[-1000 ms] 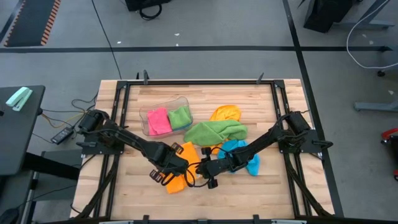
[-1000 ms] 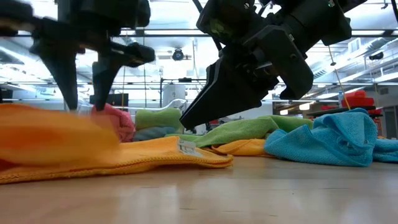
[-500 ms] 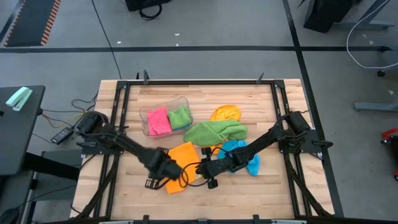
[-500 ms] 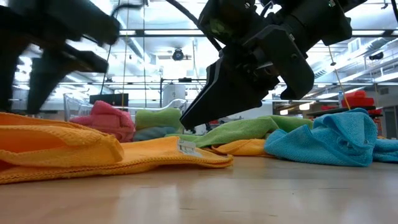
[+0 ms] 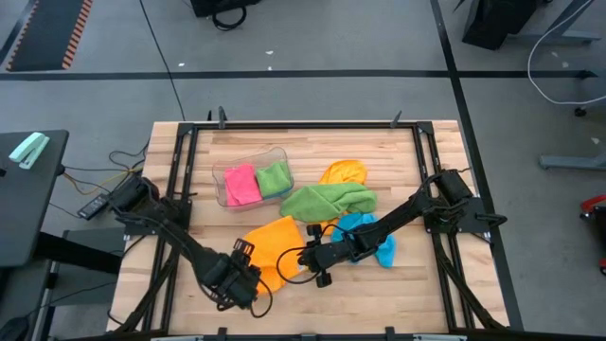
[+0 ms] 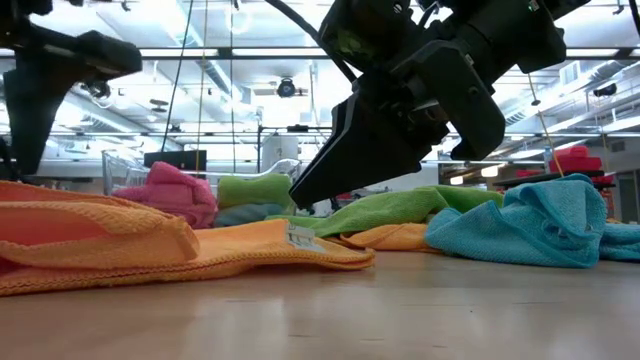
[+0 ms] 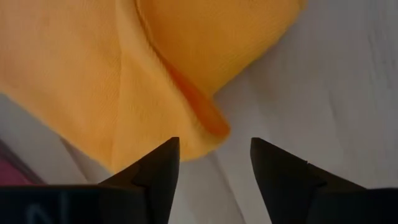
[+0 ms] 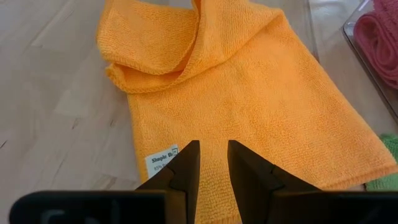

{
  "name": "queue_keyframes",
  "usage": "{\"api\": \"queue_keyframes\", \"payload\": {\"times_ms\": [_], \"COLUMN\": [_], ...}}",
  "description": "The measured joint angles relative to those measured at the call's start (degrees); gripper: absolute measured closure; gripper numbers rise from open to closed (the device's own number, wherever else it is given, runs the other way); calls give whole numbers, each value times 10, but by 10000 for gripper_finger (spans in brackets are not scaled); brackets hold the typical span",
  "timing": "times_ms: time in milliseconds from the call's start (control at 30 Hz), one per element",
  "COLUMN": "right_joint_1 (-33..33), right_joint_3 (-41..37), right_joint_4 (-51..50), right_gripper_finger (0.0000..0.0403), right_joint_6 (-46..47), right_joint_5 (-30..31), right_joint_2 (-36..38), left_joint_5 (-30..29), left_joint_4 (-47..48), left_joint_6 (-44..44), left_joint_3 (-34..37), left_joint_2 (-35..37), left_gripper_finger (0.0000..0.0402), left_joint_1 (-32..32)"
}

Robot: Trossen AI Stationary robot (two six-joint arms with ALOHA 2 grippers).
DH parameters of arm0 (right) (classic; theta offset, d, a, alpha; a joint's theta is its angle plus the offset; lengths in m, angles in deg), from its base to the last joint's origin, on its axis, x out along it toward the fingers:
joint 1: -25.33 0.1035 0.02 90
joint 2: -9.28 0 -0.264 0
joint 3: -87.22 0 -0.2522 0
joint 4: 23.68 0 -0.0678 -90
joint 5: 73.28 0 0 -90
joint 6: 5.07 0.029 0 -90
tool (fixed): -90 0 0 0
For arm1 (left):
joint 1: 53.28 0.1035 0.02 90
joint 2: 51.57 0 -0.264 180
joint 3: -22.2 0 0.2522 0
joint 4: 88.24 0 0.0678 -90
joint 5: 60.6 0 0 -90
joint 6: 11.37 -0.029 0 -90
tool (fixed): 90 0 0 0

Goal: Fold microfiber towels
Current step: Fold the bottom yellow microfiber towel

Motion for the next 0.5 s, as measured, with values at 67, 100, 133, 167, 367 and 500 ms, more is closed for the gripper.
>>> {"api": "queue_keyframes", "payload": {"times_ms": [67, 100, 133, 167, 367, 500], "right_joint_1": [0, 0, 0, 0, 0, 0], "right_joint_3": [0, 0, 0, 0, 0, 0], "right_joint_4": [0, 0, 0, 0, 0, 0], "right_gripper_finger": [311, 311, 311, 311, 311, 311], "right_joint_6": [0, 0, 0, 0, 0, 0], "right_joint_5": [0, 0, 0, 0, 0, 0], "right_joint_2": [0, 0, 0, 0, 0, 0], "left_joint_5": [-6, -12, -24, -38, -85, -85], "left_joint_4": [-17, -23, -30, -34, -52, -58], "left_joint_6": [7, 8, 11, 18, 38, 37], "left_joint_3": [16, 24, 30, 37, 44, 45], "left_joint_2": [0, 0, 0, 0, 0, 0], "left_gripper_finger": [189, 189, 189, 191, 207, 219], "left_joint_1": [-7, -9, -11, -12, -13, -13]}}
